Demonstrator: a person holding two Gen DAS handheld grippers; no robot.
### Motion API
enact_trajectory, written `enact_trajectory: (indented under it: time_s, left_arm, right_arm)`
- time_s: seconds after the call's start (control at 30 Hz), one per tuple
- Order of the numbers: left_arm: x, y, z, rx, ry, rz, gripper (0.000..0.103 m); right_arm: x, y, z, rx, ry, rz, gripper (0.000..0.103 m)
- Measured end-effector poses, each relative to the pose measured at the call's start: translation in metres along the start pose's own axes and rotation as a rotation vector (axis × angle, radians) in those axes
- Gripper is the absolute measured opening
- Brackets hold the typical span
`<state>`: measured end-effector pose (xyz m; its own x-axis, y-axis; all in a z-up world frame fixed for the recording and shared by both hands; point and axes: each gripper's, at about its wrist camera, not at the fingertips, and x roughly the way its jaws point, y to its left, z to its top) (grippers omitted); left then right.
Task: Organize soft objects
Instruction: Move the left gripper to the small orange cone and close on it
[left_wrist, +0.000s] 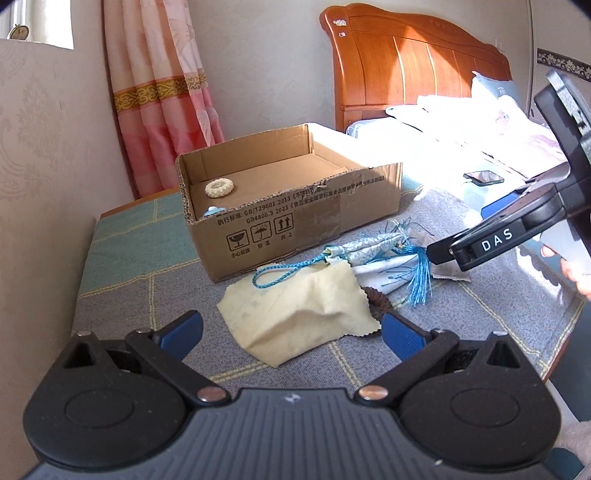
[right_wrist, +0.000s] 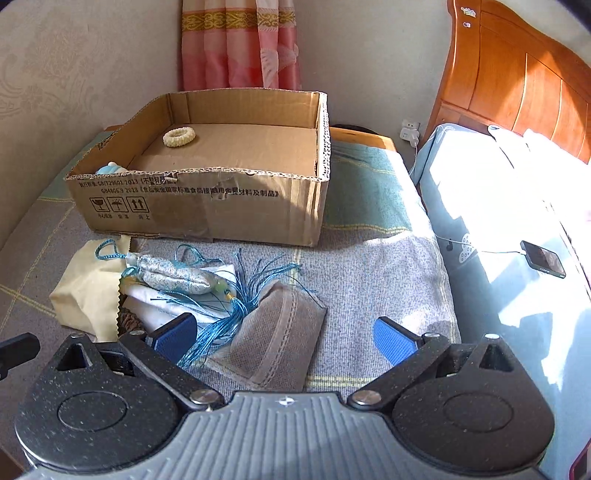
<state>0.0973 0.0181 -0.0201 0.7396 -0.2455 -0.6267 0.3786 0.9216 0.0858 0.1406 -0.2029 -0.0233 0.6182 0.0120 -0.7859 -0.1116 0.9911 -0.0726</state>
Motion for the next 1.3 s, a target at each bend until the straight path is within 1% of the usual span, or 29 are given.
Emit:
enact_trajectory:
  time_s: [0.13,0.2,0.3,0.33,0.47,0.57,0.67,0.83,0.93,1.07,1.13,1.17,1.2,1.27,1.3]
  left_arm:
    - [0.004,-0.015,-0.009,0.054,0.043,-0.078,0.102]
    - [0.005,-0.024,-0.014,0.099,0.064,-0.119,0.102]
    - [0.01,-0.036,-0.023,0.152,0.082,-0.145,0.102]
    - [0.013,-0.039,-0.025,0.161,0.099,-0.15,0.102]
    - [0.021,-0.049,-0.031,0.19,0.125,-0.174,0.102]
    - [0.027,-0.053,-0.032,0.199,0.147,-0.181,0.102]
    - [0.033,-0.058,-0.033,0.22,0.163,-0.173,0.102]
    - [0.036,-0.06,-0.029,0.234,0.176,-0.179,0.1]
    - [0.034,-0.062,-0.026,0.245,0.177,-0.157,0.099]
    - [0.022,-0.055,-0.018,0.215,0.177,-0.162,0.099]
    - [0.016,-0.053,-0.017,0.238,0.165,-0.153,0.098]
    - [0.013,-0.053,-0.017,0.261,0.155,-0.145,0.094]
    - [0.012,-0.054,-0.019,0.278,0.15,-0.146,0.087]
    - [0.015,-0.055,-0.024,0.291,0.161,-0.152,0.081]
    - [0.018,-0.056,-0.026,0.292,0.171,-0.156,0.082]
  right_arm:
    - [-0.007,0.0,-0.023,-0.012,-0.003,-0.01,0.103]
    - [-0.011,-0.002,-0.029,-0.014,-0.007,-0.007,0.103]
    - [-0.015,-0.005,-0.033,-0.003,-0.016,-0.005,0.103]
    - [-0.016,-0.007,-0.034,0.0,-0.02,-0.002,0.103]
    - [-0.021,-0.014,-0.035,0.016,-0.04,0.012,0.103]
    - [-0.023,-0.018,-0.036,0.028,-0.052,0.025,0.103]
    - [-0.026,-0.02,-0.038,0.032,-0.062,0.031,0.103]
    - [-0.028,-0.025,-0.042,0.051,-0.07,0.044,0.103]
    - [-0.03,-0.025,-0.043,0.044,-0.081,0.053,0.103]
    - [-0.037,-0.026,-0.046,0.04,-0.108,0.082,0.103]
    - [-0.041,-0.026,-0.047,0.036,-0.117,0.091,0.103]
    - [-0.042,-0.026,-0.048,0.031,-0.121,0.093,0.103]
    - [-0.043,-0.025,-0.049,0.026,-0.124,0.095,0.103]
    - [-0.046,-0.026,-0.051,0.02,-0.13,0.097,0.103]
    - [-0.047,-0.026,-0.052,0.02,-0.133,0.097,0.103]
